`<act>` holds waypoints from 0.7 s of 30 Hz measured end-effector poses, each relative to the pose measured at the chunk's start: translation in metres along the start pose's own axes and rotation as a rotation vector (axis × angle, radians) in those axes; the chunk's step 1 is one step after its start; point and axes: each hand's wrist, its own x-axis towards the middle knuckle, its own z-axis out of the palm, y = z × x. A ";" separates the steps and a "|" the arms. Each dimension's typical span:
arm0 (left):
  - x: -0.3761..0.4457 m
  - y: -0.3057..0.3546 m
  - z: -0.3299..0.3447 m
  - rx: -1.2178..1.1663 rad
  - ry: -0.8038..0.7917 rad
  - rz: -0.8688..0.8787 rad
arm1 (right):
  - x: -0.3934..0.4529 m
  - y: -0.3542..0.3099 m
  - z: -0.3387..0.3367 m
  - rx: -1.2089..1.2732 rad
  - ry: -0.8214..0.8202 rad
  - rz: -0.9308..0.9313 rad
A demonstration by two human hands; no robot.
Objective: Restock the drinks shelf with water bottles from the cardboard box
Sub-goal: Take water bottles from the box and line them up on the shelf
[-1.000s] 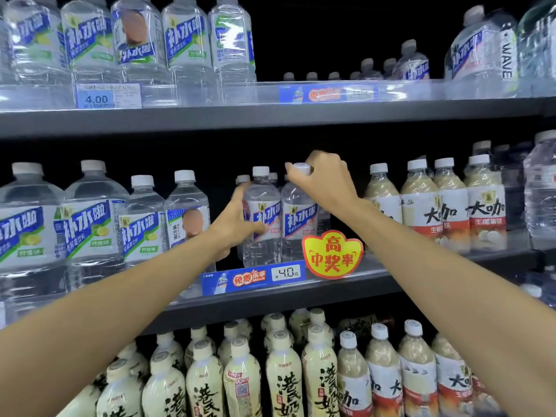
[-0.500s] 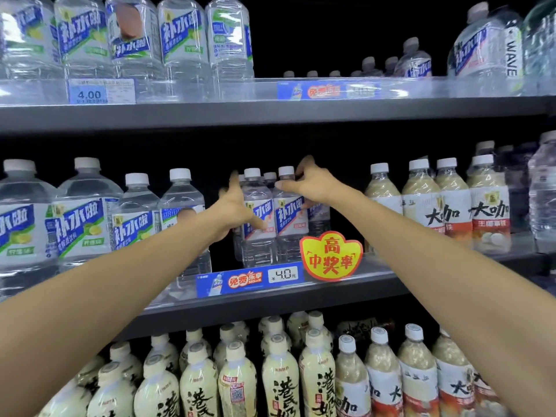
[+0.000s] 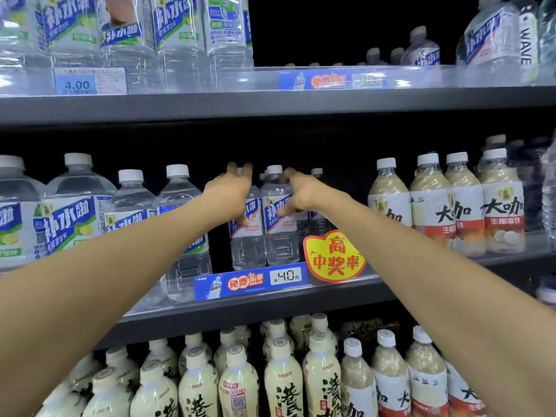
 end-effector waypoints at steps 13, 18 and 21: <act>0.011 0.003 0.012 0.088 0.041 -0.015 | 0.008 0.002 0.013 -0.074 0.059 0.015; 0.007 0.002 0.009 0.031 -0.005 -0.021 | -0.002 -0.005 0.014 -0.130 0.039 0.035; 0.000 0.004 0.006 0.008 0.013 0.010 | -0.012 -0.013 0.010 -0.254 0.001 0.065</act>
